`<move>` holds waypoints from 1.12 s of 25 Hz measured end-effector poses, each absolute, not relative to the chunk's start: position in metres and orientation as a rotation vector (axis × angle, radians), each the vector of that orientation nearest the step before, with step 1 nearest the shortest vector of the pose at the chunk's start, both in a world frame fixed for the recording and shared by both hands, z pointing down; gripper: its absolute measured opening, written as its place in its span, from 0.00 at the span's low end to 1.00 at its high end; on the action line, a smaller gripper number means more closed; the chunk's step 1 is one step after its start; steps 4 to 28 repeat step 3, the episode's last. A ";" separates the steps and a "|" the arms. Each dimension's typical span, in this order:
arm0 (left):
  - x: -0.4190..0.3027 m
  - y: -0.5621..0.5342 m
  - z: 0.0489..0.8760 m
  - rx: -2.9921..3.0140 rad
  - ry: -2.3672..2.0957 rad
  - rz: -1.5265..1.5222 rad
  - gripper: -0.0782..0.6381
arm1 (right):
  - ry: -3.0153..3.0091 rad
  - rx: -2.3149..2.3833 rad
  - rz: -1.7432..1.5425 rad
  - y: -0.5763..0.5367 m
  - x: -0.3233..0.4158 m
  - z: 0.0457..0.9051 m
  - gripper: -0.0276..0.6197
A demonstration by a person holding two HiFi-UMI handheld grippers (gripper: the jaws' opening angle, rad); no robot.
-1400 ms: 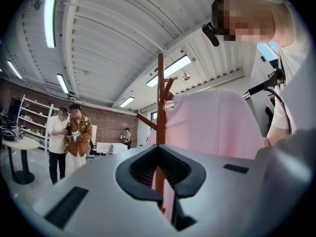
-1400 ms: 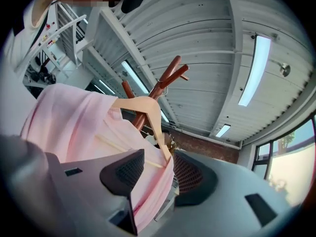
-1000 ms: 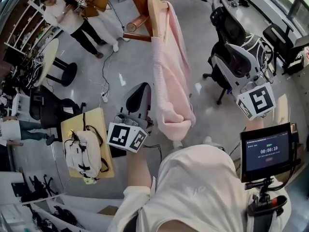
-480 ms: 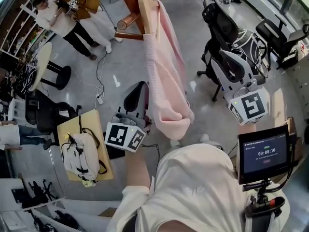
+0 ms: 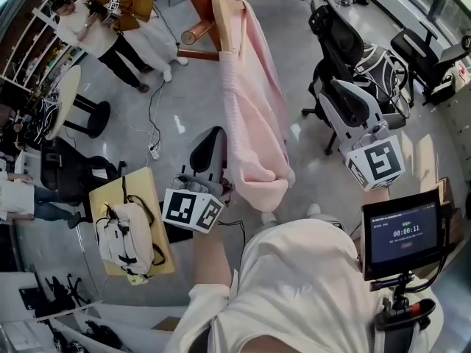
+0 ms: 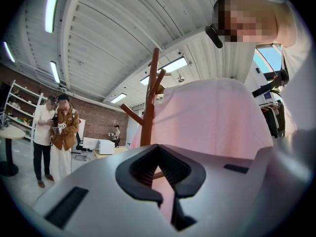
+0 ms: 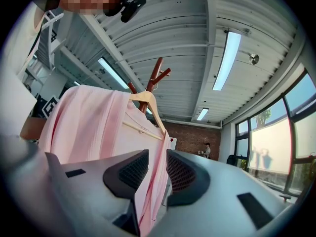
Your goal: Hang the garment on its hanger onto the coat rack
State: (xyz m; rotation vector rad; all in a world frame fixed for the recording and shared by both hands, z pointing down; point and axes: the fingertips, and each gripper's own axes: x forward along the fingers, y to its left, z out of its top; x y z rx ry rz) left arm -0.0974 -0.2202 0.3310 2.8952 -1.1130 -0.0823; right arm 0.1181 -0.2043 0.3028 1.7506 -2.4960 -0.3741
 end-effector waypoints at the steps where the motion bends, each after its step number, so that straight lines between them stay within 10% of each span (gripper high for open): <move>1: -0.097 -0.220 0.331 2.895 -1.114 -0.082 0.12 | -2.495 1.749 -0.371 -0.204 0.118 0.304 0.23; 28: -0.097 -0.219 0.332 2.894 -1.115 -0.081 0.12 | -2.492 1.747 -0.363 -0.204 0.118 0.306 0.23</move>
